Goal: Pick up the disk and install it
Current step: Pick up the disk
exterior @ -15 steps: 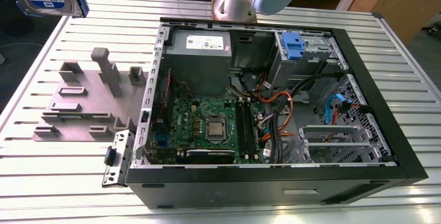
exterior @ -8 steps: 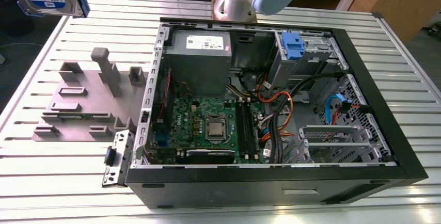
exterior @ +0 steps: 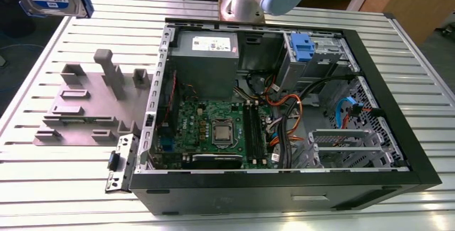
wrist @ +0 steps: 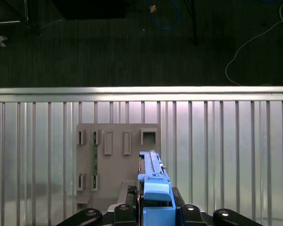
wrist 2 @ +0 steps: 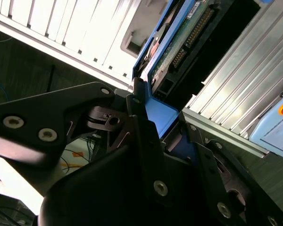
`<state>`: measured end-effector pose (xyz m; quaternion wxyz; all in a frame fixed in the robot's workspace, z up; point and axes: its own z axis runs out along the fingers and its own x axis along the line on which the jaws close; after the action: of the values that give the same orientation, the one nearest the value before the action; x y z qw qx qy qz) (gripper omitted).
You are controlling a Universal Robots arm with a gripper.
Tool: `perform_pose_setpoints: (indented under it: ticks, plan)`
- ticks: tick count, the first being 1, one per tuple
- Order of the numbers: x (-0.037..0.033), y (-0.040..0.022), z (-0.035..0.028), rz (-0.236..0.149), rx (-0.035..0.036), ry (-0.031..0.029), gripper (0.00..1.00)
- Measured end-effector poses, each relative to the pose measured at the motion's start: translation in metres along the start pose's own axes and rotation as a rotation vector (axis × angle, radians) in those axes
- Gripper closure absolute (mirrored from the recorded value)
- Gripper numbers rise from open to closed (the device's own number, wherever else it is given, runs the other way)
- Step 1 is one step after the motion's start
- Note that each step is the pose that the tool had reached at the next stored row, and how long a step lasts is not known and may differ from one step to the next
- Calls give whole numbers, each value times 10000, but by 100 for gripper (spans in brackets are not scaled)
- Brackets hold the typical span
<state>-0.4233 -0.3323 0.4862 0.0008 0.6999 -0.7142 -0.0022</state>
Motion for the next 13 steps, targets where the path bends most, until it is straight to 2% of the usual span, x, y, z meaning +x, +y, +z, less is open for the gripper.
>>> perform_pose_setpoints:
  ticks: [13]
  plan:
    - [-1, -25, 0, 0, 0, 0, 64]
